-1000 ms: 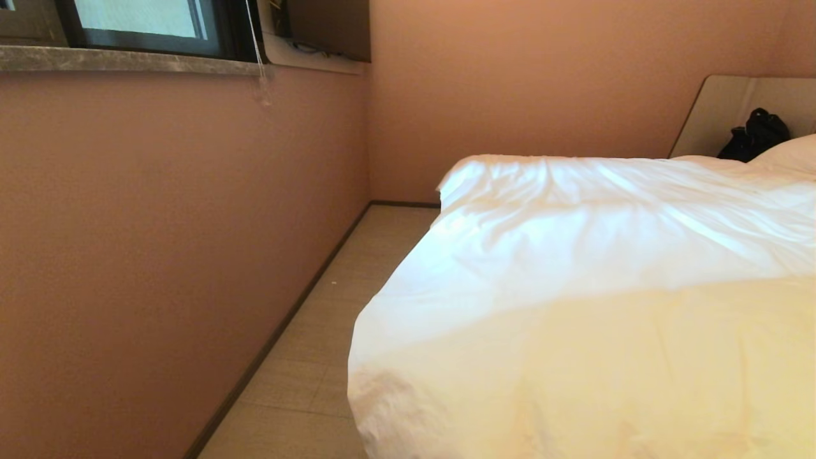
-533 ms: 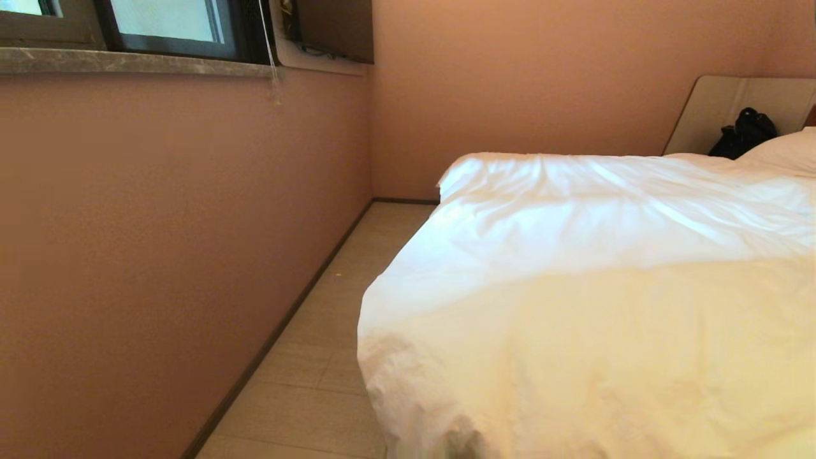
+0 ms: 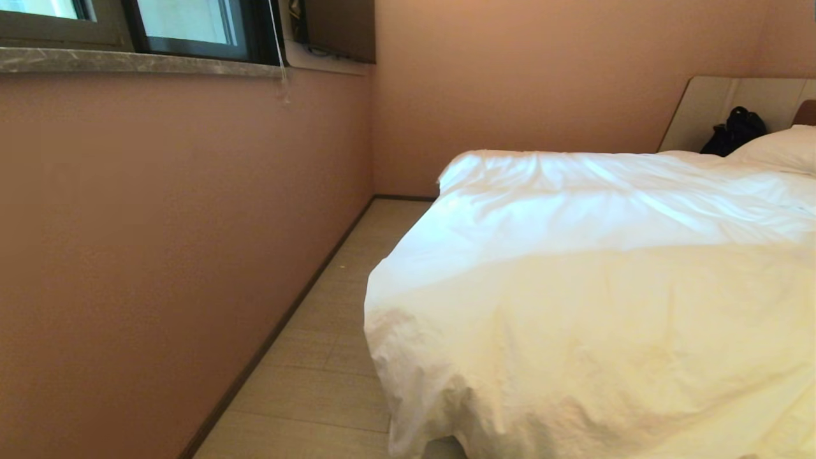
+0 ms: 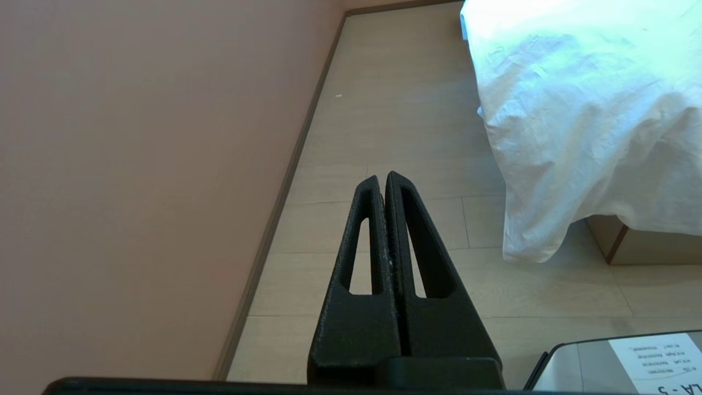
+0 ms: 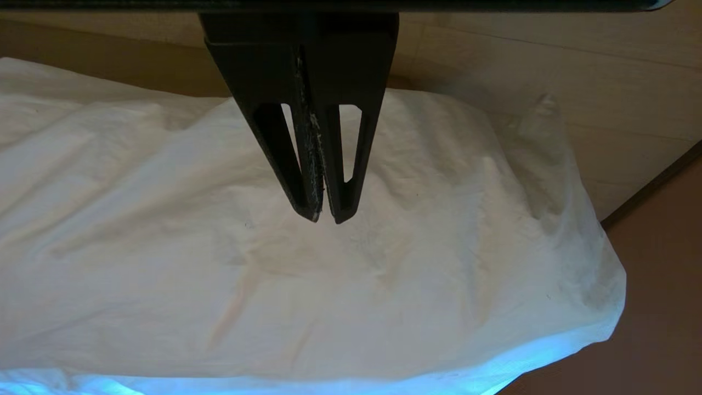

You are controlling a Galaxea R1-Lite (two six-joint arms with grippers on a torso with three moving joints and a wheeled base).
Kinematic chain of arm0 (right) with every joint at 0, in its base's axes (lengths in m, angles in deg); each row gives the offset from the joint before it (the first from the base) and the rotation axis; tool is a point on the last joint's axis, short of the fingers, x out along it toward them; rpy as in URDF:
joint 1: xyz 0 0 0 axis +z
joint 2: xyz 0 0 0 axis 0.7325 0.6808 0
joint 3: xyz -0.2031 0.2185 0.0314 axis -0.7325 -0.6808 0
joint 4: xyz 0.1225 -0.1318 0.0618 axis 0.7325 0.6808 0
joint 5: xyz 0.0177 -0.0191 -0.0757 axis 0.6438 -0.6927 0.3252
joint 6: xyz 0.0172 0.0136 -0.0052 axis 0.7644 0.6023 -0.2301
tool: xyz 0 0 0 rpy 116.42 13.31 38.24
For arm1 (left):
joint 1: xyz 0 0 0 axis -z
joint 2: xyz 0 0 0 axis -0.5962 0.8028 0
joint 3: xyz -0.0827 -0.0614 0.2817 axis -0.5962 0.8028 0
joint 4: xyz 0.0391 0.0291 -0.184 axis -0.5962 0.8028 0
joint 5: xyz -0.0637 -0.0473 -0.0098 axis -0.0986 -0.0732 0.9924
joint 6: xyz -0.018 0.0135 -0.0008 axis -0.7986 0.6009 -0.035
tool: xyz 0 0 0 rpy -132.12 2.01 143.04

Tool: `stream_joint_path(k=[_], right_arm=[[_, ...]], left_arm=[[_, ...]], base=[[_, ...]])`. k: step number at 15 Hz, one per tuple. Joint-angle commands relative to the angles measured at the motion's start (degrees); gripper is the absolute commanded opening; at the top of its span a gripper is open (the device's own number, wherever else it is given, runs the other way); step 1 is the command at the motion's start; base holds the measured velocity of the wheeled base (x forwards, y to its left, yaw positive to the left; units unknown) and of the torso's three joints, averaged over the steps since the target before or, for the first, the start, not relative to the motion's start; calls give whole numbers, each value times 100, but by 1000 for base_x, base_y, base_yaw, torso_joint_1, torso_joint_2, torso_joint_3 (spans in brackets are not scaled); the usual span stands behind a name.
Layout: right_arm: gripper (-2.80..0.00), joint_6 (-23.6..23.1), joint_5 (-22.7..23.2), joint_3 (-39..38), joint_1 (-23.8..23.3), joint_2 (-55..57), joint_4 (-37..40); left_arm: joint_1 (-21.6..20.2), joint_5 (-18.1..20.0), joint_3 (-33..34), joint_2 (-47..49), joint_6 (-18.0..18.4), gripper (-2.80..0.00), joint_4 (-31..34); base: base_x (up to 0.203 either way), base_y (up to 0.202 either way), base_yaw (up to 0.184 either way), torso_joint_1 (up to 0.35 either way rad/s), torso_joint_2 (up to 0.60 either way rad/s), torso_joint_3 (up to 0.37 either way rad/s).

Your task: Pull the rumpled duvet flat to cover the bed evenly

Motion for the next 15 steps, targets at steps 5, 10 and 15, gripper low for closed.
stream_joint_path(k=[5,10,15], right_arm=[[-280,-5,4,0,2,-2,0],[-280,-5,4,0,2,-2,0],[-280,-5,4,0,2,-2,0]], left_arm=[[-1,4,3,1,6,-280,4],[7,4,3,1,6,-280,4],[-1,4,3,1,6,-280,4]], base=[[0,0,0,0,0,0],[0,0,0,0,0,0],[4,63,-1,1,3,1]])
